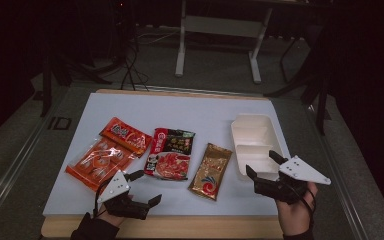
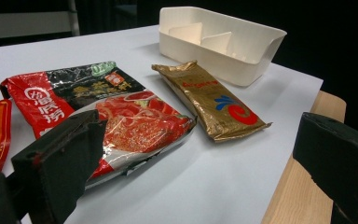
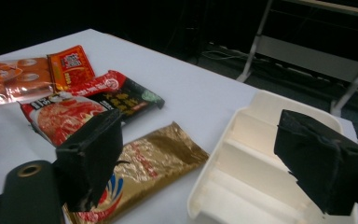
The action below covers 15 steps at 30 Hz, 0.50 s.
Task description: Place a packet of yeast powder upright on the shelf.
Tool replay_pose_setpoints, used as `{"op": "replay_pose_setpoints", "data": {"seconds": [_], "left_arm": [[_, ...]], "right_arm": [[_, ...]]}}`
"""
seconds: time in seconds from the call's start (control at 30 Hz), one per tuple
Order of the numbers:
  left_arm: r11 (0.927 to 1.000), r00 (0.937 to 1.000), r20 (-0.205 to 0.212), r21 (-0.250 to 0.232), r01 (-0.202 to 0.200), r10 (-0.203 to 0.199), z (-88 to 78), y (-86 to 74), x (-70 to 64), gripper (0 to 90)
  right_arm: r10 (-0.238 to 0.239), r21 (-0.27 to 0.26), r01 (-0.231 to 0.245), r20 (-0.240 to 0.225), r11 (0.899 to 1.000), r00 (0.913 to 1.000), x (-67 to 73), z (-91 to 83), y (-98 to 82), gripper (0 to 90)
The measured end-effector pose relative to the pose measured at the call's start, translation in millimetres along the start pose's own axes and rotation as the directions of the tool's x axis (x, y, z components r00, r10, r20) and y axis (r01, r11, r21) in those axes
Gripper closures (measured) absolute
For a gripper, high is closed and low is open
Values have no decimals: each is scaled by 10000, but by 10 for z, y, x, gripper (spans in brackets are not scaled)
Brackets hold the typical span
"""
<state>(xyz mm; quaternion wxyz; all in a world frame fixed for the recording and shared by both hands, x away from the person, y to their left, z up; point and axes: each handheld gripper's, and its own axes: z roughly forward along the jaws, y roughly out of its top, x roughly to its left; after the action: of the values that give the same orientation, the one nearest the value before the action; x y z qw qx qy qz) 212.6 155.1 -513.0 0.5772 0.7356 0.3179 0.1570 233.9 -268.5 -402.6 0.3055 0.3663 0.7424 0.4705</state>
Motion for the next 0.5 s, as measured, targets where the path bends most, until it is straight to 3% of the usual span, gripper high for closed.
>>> {"op": "replay_pose_setpoints", "data": {"seconds": [0.23,0.5], "left_arm": [[10000,10000,25,25,-14,14,1,0,-3,19],[10000,10000,63,2,19,-19,1,0,-8,19]], "right_arm": [[-376,-142,373,-196,9992,9991,39,118,150,142],[-188,97,195,-660,9998,9976,20,299,253,115]]}}
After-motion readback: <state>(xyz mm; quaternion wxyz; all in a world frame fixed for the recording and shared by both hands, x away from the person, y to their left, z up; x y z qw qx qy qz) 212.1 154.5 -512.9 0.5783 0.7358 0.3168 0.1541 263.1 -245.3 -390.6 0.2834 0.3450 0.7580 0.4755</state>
